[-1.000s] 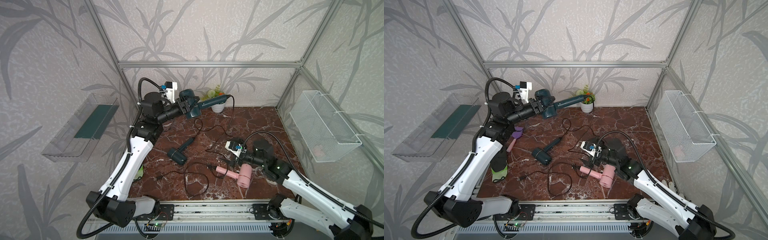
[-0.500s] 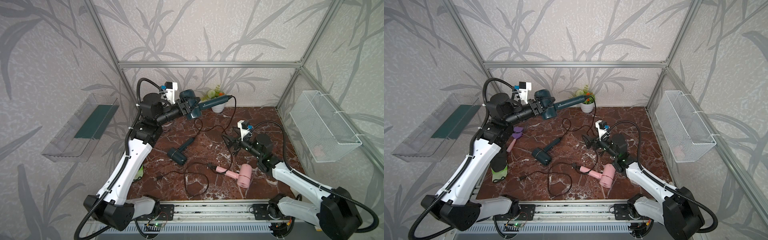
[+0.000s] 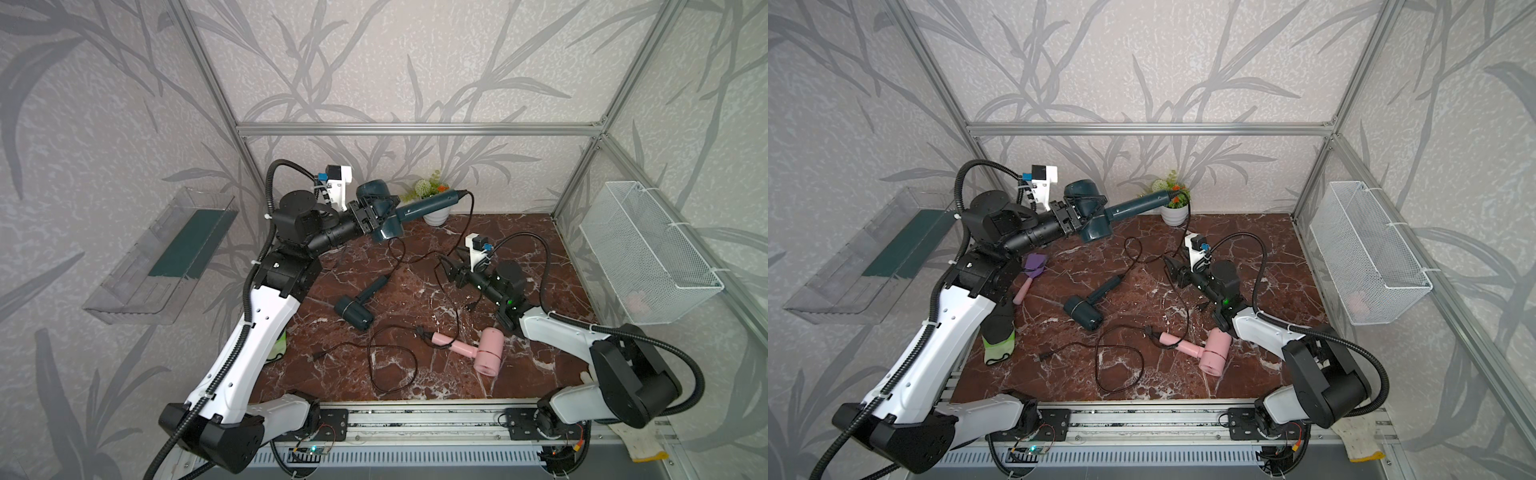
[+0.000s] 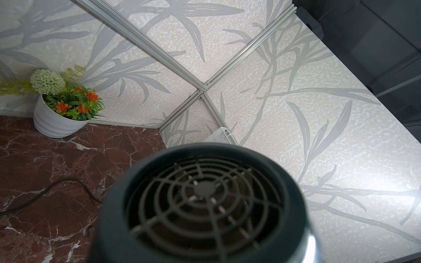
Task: Wrap the cord around the hair dryer
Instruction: Wrap the power cord around the hair dryer.
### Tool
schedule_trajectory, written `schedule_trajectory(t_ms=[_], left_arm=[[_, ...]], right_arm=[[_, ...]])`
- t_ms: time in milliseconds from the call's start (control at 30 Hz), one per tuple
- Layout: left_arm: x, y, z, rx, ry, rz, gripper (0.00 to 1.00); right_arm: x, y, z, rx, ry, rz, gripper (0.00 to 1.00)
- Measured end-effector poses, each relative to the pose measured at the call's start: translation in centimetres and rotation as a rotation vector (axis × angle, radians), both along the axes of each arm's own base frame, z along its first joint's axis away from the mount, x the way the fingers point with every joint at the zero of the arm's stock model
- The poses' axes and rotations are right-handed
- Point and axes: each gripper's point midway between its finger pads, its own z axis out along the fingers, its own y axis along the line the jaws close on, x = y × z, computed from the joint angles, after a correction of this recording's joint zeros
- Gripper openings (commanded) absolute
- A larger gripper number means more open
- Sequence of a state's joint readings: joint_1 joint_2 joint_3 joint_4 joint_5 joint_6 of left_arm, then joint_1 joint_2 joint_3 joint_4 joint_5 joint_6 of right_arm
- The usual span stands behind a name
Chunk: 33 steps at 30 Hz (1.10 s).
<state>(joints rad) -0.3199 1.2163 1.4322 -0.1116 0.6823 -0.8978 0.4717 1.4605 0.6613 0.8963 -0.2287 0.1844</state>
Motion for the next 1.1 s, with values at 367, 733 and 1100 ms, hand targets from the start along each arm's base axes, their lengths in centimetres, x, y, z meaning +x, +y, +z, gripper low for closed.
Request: schedule_trajectory(t_ms=[367,733,1100], left_arm=[[0.0,0.0,0.0,-0.017,0.008,-0.001,0.0],[-0.2,-3.3,-1.7,-0.032,0.072,-0.174,0.0],[-3.4,-4.9,-7.6,0.138,0.209,-0.319,0.0]], right_arm=[[-0.7,0.7,0.5,0.083,-0.099,0.066,0.0],[-4.5,3.4,0.5,-0.012,-0.171,0.258,0.0],[-2.9,-2.9,4.4,-0.074,-0.199,0.16,0.0]])
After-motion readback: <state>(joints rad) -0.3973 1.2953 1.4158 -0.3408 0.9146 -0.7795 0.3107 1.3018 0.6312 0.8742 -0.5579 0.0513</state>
